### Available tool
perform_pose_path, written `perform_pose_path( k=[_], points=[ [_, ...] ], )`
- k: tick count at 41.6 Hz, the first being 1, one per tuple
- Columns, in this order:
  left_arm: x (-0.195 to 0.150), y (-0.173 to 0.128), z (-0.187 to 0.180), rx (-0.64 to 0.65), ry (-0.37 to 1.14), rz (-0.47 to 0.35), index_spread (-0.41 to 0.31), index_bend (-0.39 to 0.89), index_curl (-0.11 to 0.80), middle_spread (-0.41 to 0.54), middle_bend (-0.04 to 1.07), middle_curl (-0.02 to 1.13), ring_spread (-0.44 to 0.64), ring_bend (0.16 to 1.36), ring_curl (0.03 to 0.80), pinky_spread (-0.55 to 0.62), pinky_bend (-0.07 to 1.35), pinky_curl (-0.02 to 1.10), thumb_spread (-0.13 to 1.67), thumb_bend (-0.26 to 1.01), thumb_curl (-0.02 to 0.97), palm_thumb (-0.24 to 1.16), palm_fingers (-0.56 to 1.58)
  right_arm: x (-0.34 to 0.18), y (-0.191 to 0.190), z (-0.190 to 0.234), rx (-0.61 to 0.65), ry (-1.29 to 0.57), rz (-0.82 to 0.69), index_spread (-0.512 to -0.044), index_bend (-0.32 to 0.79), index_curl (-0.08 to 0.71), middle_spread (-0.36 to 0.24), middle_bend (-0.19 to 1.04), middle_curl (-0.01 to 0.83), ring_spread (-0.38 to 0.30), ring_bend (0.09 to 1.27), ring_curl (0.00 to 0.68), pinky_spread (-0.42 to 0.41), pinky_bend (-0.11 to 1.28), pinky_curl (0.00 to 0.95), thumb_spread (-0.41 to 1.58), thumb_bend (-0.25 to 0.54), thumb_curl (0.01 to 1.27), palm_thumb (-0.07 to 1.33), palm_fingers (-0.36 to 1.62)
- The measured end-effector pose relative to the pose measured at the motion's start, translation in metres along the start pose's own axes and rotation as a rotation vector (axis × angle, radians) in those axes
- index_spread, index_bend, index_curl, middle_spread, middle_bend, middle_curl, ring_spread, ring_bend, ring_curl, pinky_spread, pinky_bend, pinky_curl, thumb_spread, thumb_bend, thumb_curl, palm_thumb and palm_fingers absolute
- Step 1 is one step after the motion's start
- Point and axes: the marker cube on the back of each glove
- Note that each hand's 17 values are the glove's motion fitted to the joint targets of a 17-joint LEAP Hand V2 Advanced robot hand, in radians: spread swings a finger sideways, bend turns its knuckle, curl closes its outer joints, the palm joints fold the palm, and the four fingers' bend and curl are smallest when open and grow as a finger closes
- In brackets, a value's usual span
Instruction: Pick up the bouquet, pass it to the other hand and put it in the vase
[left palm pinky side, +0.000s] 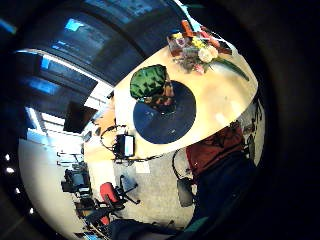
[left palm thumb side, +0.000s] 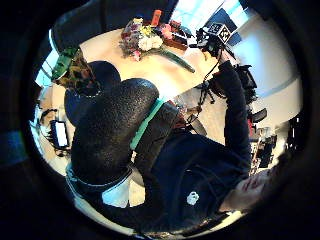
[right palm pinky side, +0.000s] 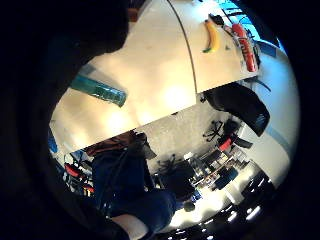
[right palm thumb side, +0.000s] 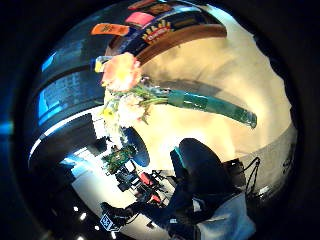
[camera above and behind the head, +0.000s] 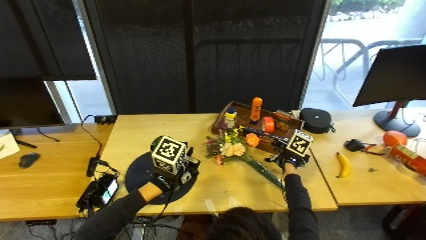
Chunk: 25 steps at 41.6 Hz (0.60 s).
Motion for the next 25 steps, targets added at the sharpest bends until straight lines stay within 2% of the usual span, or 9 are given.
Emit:
perform_pose_path(
  k=[4, 9, 13, 20, 25],
  points=[
    [-0.003, 0.002, 0.002, -0.008, -0.001, -0.008, -0.009, 0.16, 0.332, 0.222, 0.18, 0.30, 0.35, 0.51, 0.249, 0.40, 0.31, 0.32, 1.15, -0.03, 0.250, 0.08, 0.19, 0.008, -0.011, 0.015, 0.046, -0.018, 0.026, -0.172, 0.09, 0.135, -0.008, 0.31, 0.398, -0.057, 0.64, 0.352, 0.176, 0.56, 0.351, 1.02, -0.021, 0.33, 0.57, 0.42],
    [-0.004, 0.001, 0.005, -0.013, 0.008, -0.009, -0.009, 0.16, 0.334, 0.220, 0.18, 0.31, 0.35, 0.51, 0.251, 0.40, 0.31, 0.32, 1.14, -0.02, 0.252, 0.07, 0.19, 0.012, -0.010, 0.042, -0.078, -0.040, 0.055, -0.167, 0.09, 0.140, -0.017, 0.31, 0.402, -0.069, 0.64, 0.357, 0.172, 0.56, 0.351, 1.01, -0.019, 0.34, 0.59, 0.45],
    [-0.005, -0.001, 0.010, -0.017, 0.004, -0.010, -0.009, 0.16, 0.335, 0.220, 0.18, 0.31, 0.35, 0.51, 0.252, 0.40, 0.31, 0.32, 1.14, -0.03, 0.250, 0.06, 0.19, 0.010, 0.006, 0.049, 0.041, -0.039, 0.071, -0.165, 0.08, 0.142, -0.025, 0.31, 0.407, -0.084, 0.65, 0.362, 0.162, 0.55, 0.350, 1.01, -0.021, 0.34, 0.60, 0.47],
    [-0.001, 0.002, 0.011, -0.031, 0.014, 0.001, -0.010, 0.16, 0.336, 0.220, 0.18, 0.31, 0.35, 0.51, 0.254, 0.40, 0.30, 0.33, 1.12, -0.03, 0.251, 0.03, 0.19, 0.009, 0.004, 0.075, 0.026, -0.004, 0.161, -0.168, 0.09, 0.147, -0.038, 0.30, 0.412, -0.101, 0.65, 0.371, 0.155, 0.56, 0.354, 1.01, -0.018, 0.36, 0.62, 0.47],
    [-0.005, 0.003, 0.018, -0.046, 0.003, -0.004, -0.010, 0.16, 0.337, 0.219, 0.18, 0.32, 0.35, 0.50, 0.256, 0.40, 0.30, 0.33, 1.12, -0.02, 0.251, 0.02, 0.19, 0.007, 0.002, 0.088, 0.021, 0.029, 0.140, -0.168, 0.08, 0.149, -0.051, 0.29, 0.414, -0.108, 0.64, 0.375, 0.161, 0.56, 0.358, 1.01, -0.017, 0.37, 0.64, 0.46]
  ],
)
